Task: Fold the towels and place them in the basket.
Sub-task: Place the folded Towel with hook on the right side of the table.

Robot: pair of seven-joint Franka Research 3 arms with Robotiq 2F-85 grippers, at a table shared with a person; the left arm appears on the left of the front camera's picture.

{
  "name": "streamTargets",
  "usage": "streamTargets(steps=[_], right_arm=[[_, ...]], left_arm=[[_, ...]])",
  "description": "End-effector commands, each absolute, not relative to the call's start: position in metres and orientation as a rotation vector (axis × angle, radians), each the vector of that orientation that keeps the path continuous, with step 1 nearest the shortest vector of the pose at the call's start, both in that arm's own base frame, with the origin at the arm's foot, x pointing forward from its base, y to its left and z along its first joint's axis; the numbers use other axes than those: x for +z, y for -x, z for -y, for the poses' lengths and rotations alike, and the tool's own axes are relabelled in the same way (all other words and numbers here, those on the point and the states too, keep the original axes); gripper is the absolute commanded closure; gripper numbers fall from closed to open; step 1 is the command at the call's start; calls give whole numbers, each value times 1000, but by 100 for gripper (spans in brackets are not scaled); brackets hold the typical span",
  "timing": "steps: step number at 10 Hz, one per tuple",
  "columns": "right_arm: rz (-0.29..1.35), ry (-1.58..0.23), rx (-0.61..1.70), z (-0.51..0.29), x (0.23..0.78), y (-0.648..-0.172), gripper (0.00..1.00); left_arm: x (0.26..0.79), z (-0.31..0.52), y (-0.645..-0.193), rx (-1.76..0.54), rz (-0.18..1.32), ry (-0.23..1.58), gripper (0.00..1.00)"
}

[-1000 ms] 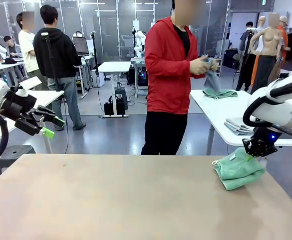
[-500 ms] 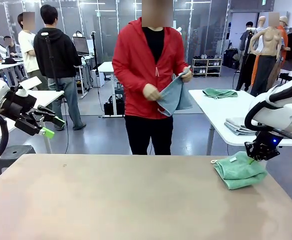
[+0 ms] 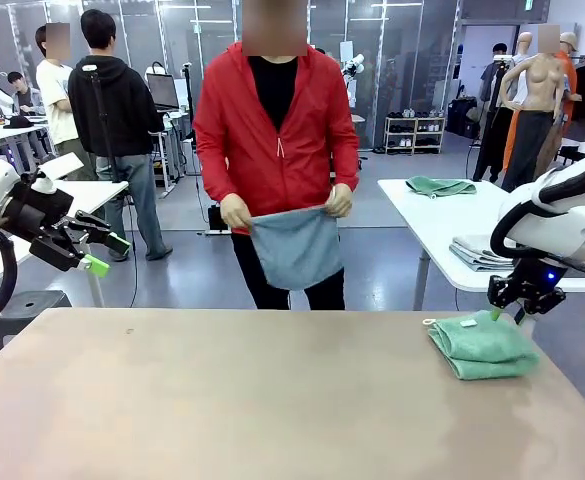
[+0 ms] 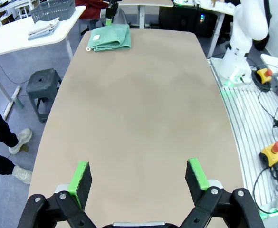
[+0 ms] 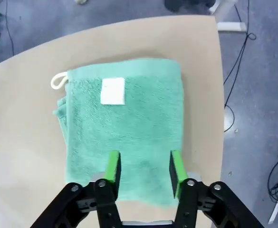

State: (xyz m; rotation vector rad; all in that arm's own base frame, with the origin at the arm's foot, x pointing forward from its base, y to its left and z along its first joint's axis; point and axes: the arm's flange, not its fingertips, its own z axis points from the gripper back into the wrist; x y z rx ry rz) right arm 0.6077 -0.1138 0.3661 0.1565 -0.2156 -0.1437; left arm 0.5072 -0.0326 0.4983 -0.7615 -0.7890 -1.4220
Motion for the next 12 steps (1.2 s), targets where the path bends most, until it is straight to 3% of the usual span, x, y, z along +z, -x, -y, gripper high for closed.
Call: streamTargets(steps=[1,2,5,8,12], right_arm=[[256,-113,-105,101,387,-597,31],[259,-93,-105,92,402,-589,0],[272,-83,-179,15,478,-538,0],[304,-99,-94,-73,551,-452,0],[297,-158,50,-92,561,-408,0]], left_arm=[[500,33,-506,-1426,794,759,0],[500,33,-506,-1426,794,759,0],[500,33,-506,-1426,794,759,0],[500,33,-506,-1426,794,759,0],[500,33,-506,-1426,794,759,0]])
